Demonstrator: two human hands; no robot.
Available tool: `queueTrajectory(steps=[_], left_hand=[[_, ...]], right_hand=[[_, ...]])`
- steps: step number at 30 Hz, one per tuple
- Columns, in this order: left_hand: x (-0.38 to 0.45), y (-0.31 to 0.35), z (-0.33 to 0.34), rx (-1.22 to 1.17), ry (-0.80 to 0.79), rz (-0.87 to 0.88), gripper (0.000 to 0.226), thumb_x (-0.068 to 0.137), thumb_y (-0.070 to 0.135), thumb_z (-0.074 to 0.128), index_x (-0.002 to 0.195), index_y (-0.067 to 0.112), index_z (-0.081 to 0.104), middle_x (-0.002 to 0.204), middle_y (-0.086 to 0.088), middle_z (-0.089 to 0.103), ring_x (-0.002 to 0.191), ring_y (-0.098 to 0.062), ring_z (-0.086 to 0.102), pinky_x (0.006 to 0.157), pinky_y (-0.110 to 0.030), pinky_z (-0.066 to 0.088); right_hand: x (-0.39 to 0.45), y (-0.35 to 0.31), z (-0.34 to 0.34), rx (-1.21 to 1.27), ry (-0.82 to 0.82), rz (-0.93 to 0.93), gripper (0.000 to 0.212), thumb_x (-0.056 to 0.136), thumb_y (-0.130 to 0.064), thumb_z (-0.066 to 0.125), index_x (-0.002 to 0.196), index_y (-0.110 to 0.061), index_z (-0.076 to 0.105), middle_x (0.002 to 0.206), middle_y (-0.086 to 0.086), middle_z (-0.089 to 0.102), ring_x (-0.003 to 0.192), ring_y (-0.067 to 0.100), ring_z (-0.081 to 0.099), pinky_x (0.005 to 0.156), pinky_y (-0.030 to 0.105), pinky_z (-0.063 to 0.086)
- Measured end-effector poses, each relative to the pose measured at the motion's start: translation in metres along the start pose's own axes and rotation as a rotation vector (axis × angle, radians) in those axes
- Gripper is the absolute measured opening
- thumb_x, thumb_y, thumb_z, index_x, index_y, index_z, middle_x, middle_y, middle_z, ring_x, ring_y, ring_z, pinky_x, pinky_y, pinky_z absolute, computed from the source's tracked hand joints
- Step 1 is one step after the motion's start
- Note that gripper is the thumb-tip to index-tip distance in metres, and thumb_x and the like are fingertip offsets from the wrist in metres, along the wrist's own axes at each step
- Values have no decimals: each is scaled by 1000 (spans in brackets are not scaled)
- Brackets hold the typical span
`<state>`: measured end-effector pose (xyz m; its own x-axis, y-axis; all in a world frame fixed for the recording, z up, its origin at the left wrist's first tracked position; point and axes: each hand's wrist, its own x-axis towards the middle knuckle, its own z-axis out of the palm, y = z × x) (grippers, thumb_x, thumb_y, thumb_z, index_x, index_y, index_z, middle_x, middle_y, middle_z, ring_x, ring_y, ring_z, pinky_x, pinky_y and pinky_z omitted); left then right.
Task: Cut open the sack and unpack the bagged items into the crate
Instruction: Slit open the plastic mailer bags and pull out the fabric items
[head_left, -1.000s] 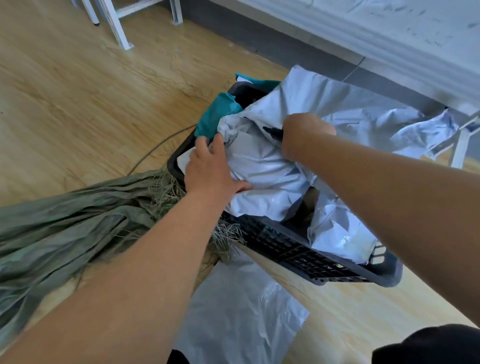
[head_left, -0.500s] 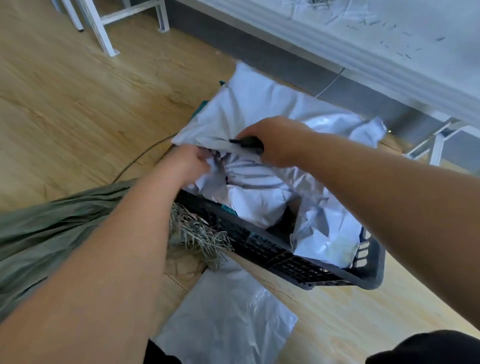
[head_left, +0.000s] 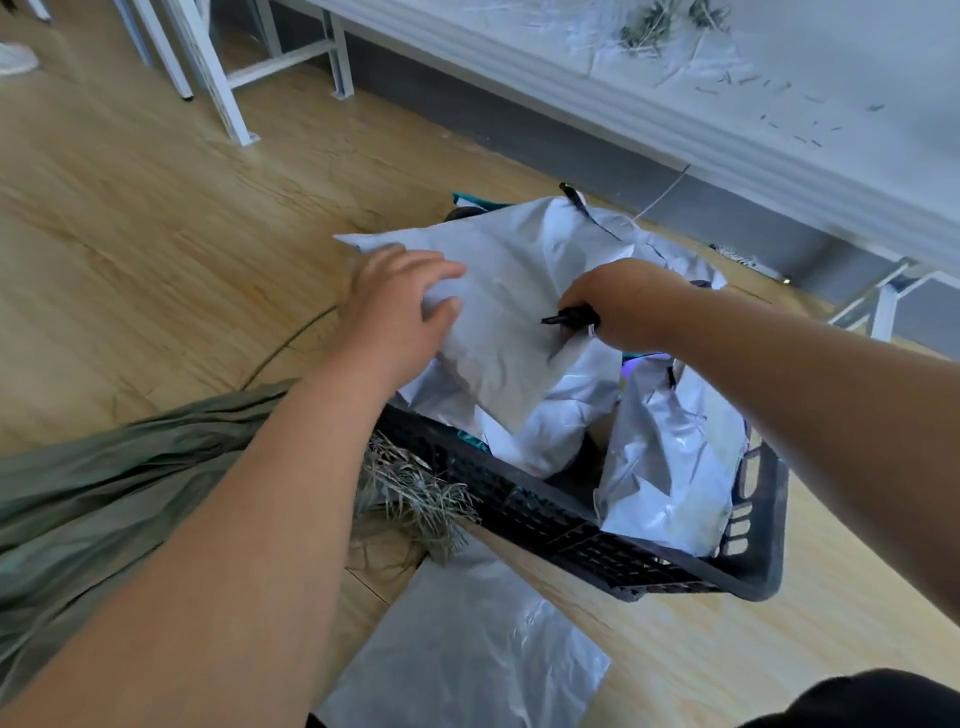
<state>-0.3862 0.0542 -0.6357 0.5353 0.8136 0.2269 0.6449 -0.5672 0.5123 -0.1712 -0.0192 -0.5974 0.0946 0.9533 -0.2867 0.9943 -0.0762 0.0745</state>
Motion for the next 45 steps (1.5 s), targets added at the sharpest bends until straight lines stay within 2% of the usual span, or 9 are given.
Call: queueTrajectory(steps=[6, 11, 19, 23, 29, 34, 39, 41, 45], left_hand=[[8, 22, -2, 168, 113, -10, 47, 83, 49, 64, 127, 36, 55, 136, 6, 50, 128, -19, 41, 105, -39, 18], [-8, 24, 23, 217, -447, -184, 101, 78, 59, 66, 152, 32, 4, 160, 0, 7, 142, -29, 23, 111, -48, 28], [-21, 13, 56, 295, -637, -195, 116, 66, 64, 73, 148, 46, -6, 159, 5, -21, 147, -33, -6, 110, -67, 12], [-7, 7, 75, 322, -656, -203, 115, 66, 74, 65, 149, 42, -7, 160, 4, -14, 146, -34, 4, 110, -64, 20], [-7, 8, 81, 388, -626, -216, 112, 65, 78, 61, 150, 42, -3, 161, 5, -6, 146, -31, 11, 112, -61, 15], [-49, 4, 79, 137, -90, -145, 67, 84, 60, 54, 143, 35, 35, 152, 5, 31, 142, -17, 24, 115, -48, 7], [-97, -19, 62, 66, 363, -9, 17, 89, 32, 56, 83, 17, 63, 86, 0, 60, 84, -22, 54, 79, -34, 35], [-112, -34, 58, 162, 266, 30, 30, 90, 32, 49, 68, 12, 57, 70, -4, 56, 69, -26, 52, 64, -36, 42], [-155, -57, 70, 278, -319, -227, 27, 89, 32, 49, 80, 11, 62, 80, -7, 61, 78, -32, 62, 59, -31, 42]], right_hand=[[-12, 16, -17, -12, -158, 73, 37, 81, -2, 52, 67, -34, 62, 72, -5, 59, 72, 23, 55, 55, 24, 35], [4, 17, -27, 189, 274, 357, 40, 87, -14, 48, 124, -26, 58, 118, 9, 59, 106, 34, 59, 80, 38, 48], [35, -30, 35, 121, -204, 271, 73, 95, -20, 51, 152, -38, 10, 154, 20, 13, 123, 43, 47, 103, 42, 41], [47, -21, 51, 135, -218, 269, 77, 94, -25, 55, 151, -42, 7, 158, 19, 0, 130, 43, 40, 105, 44, 39], [39, -22, 54, 198, -162, 226, 71, 93, -15, 53, 152, -35, 17, 149, 17, 33, 126, 36, 47, 102, 39, 39], [18, -44, 33, 236, 62, 352, 63, 88, -7, 49, 143, -33, 34, 135, 11, 44, 124, 36, 46, 88, 42, 42], [-19, -100, 3, 277, 252, 203, 27, 87, -7, 49, 112, -16, 53, 93, 3, 47, 87, 26, 50, 66, 33, 31], [-26, -128, 6, 373, 158, 118, 4, 88, -11, 50, 89, -15, 48, 72, -3, 38, 70, 19, 43, 57, 29, 30], [-38, -166, 61, 416, -227, -34, 29, 88, -10, 53, 62, -13, 40, 64, 2, 42, 54, 15, 39, 47, 27, 33]])
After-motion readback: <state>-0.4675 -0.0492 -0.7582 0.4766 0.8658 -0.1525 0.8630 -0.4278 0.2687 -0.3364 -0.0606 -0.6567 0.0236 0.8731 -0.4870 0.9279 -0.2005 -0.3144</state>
